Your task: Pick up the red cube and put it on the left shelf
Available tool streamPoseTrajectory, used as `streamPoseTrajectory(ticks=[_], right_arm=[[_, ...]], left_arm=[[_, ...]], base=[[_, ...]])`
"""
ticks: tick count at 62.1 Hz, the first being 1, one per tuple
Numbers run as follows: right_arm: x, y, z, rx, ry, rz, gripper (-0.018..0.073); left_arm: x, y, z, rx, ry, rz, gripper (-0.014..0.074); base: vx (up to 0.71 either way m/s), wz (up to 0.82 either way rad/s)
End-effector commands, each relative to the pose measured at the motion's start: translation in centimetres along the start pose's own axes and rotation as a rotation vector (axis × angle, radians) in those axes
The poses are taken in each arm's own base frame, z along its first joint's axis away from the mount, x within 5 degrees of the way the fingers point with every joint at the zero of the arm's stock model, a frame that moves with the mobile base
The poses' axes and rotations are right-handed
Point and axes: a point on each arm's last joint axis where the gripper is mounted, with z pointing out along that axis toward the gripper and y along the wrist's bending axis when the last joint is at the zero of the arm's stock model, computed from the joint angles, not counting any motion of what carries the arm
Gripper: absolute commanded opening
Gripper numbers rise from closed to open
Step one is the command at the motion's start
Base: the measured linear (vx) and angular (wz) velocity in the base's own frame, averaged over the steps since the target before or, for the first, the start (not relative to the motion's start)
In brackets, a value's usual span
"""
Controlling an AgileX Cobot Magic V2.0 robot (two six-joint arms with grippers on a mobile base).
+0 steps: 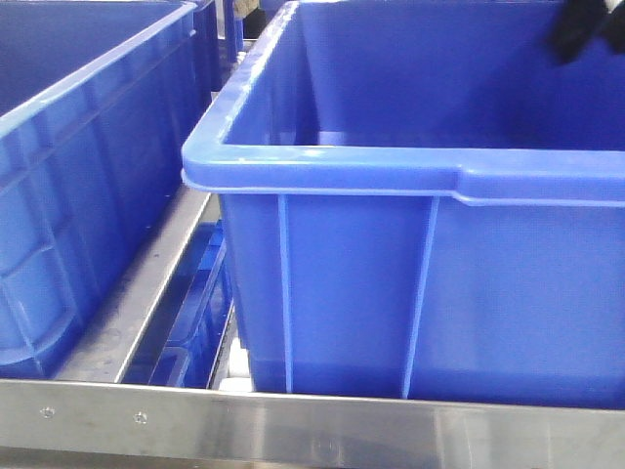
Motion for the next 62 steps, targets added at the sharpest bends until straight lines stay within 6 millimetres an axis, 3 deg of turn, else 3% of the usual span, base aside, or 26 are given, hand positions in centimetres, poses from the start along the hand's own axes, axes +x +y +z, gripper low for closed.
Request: streamPoseTrajectory(ticks=[1,4,32,45,62], right_arm=[[0.3,-0.7,-2.9,-0.015,-0.164,-0.011,0.0070],[1.4,-0.9,-3.9,-0.024,-0.199,-0.009,0.0036],[10.1,-2.9,-10.9,-0.071,-0.531,0.023,0.0048],[11.9,-3.6,-12.7,-0.061,-0.630,0.026,0.0048],[12.0,-3.6,-12.8,-0.060,-0.635,0.026,0.0048]], left_arm=[[0.0,0.0,0.0,0.000,-0.069,-0.013,0.0090],[0.0,0.0,0.0,0.000,-0.069,-0.013,0.0090],[0.0,0.0,0.0,0.000,-0.069,-0.013,0.0090],[0.0,0.0,0.0,0.000,-0.069,-0.013,0.0090],[0.0,0.0,0.0,0.000,-0.069,-0.013,0.0090]], base=[[0.00,0.00],[0.00,0.00],[0.00,0.00],[0.00,0.00],[0.00,0.00]])
